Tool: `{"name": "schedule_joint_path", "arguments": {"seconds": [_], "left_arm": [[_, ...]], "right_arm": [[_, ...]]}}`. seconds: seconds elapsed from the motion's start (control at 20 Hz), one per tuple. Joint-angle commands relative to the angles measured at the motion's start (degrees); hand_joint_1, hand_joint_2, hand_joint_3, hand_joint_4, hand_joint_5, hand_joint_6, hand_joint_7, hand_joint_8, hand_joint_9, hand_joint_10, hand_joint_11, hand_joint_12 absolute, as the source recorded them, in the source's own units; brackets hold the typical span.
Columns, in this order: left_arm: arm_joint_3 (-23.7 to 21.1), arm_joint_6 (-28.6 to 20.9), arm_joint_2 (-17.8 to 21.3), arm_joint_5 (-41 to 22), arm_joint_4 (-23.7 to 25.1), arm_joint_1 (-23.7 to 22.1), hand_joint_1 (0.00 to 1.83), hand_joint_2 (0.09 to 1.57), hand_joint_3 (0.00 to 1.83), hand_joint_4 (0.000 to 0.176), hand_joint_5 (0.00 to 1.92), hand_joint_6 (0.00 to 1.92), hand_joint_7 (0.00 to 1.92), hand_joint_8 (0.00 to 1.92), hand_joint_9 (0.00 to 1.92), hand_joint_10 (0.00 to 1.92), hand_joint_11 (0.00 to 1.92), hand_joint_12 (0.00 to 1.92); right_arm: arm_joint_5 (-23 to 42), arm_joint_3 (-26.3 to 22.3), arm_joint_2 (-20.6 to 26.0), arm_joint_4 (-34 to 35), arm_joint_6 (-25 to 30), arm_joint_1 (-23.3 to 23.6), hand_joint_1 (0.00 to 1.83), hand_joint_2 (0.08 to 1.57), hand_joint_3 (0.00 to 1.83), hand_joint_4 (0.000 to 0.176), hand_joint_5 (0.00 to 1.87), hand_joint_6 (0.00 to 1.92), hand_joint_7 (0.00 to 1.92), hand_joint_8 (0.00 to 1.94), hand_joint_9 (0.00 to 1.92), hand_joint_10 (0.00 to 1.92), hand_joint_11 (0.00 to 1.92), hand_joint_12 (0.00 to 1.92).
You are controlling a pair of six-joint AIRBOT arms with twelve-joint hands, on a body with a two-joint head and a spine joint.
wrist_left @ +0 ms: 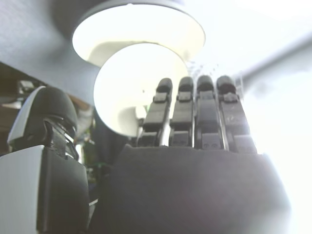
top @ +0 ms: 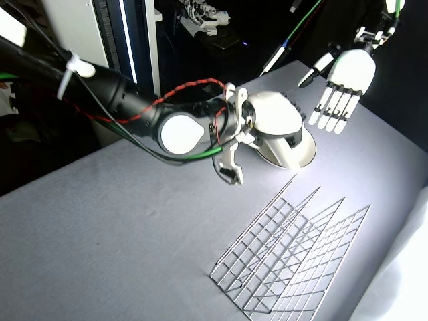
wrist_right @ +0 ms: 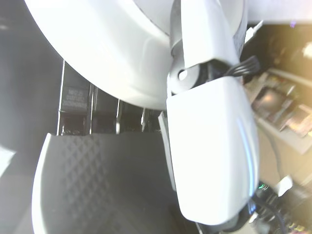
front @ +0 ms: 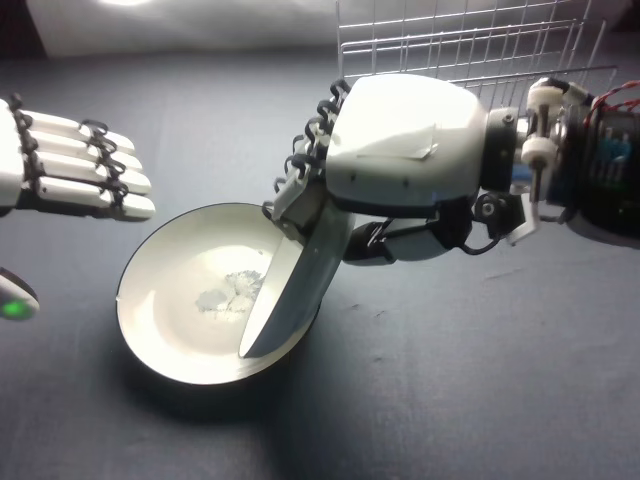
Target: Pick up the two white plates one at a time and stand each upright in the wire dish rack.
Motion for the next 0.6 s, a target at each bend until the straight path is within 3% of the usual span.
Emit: {"name": "schedule_joint_path", "arguments": {"seconds": [0.0, 0.25, 0.55], "left_arm": [[0.27, -0.23, 0.69, -1.65, -3.86, -0.73, 0.0, 1.2, 0.0, 0.0, 0.03, 0.01, 0.0, 0.0, 0.0, 0.0, 0.0, 0.0], [1.91, -0.22, -0.04, -2.12, -1.92, -1.3, 0.0, 1.2, 0.0, 0.0, 0.03, 0.01, 0.0, 0.0, 0.0, 0.0, 0.0, 0.0], [3.44, -0.2, -1.04, -2.51, -1.44, -2.25, 0.0, 1.2, 0.0, 0.0, 0.04, 0.01, 0.0, 0.0, 0.0, 0.0, 0.0, 0.0]], "right_arm": [[5.97, -0.7, 0.94, 3.18, 0.15, 1.38, 1.37, 1.1, 0.0, 0.0, 0.92, 1.11, 1.01, 0.86, 0.95, 1.09, 0.91, 1.1], [5.96, -4.64, 3.84, 7.69, 0.8, 2.87, 1.38, 1.09, 0.0, 0.0, 0.92, 1.09, 1.02, 0.82, 1.0, 1.05, 0.94, 1.1], [4.14, -9.35, 7.14, 17.99, 1.64, 4.96, 1.38, 1.08, 0.0, 0.0, 0.97, 1.03, 1.04, 0.77, 1.01, 1.03, 0.96, 1.07]]}}
